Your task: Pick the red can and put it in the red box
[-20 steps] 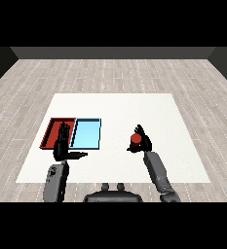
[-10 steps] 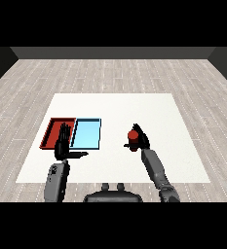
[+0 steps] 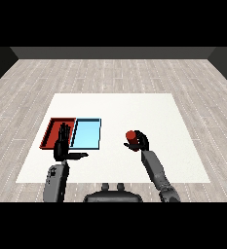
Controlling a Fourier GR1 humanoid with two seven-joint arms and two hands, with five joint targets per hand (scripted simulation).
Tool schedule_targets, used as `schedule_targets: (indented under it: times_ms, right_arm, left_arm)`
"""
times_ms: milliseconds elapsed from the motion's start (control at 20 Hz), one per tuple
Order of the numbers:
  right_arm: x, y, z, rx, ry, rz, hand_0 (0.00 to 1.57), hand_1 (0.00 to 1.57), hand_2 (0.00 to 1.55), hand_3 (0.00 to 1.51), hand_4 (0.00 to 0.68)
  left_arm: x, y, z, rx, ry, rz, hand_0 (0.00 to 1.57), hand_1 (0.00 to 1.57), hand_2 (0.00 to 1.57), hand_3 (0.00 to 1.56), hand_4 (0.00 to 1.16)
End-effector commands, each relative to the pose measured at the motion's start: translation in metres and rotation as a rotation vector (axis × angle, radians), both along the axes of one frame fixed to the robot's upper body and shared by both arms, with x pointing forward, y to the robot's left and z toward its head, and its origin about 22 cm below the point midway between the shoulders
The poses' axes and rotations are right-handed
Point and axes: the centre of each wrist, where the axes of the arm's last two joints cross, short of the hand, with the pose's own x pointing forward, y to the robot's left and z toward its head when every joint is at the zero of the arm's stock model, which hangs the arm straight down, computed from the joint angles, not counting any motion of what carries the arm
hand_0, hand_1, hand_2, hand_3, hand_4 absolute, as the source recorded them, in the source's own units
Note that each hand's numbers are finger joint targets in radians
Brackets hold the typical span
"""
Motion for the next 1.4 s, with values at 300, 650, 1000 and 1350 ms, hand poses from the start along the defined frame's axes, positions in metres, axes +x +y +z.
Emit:
schedule_targets:
  times_ms: [300, 650, 1000, 1350]
  right_arm:
    - [0.006, 0.018, 0.023, -0.061, -0.114, 0.021, 1.44, 1.44, 1.43, 1.37, 0.615]
    - [-0.023, -0.010, 0.060, -0.069, -0.229, 0.034, 1.44, 1.44, 1.43, 1.38, 0.622]
    - [-0.012, -0.015, 0.118, -0.025, -0.318, 0.036, 1.45, 1.45, 1.43, 1.39, 0.655]
    - [-0.025, 0.040, 0.126, -0.004, -0.328, 0.036, 1.44, 1.44, 1.43, 1.38, 0.655]
  left_arm:
    - [0.007, -0.004, 0.007, -0.004, -0.013, -0.035, 0.00, 0.00, 0.00, 0.00, 0.00]
    - [0.002, -0.022, -0.008, 0.011, 0.036, -0.082, 0.00, 0.00, 0.00, 0.00, 0.00]
    - [0.007, -0.046, 0.005, 0.020, 0.080, -0.129, 0.00, 0.00, 0.00, 0.00, 0.00]
    - [0.007, -0.068, 0.006, 0.020, 0.120, -0.145, 0.00, 0.00, 0.00, 0.00, 0.00]
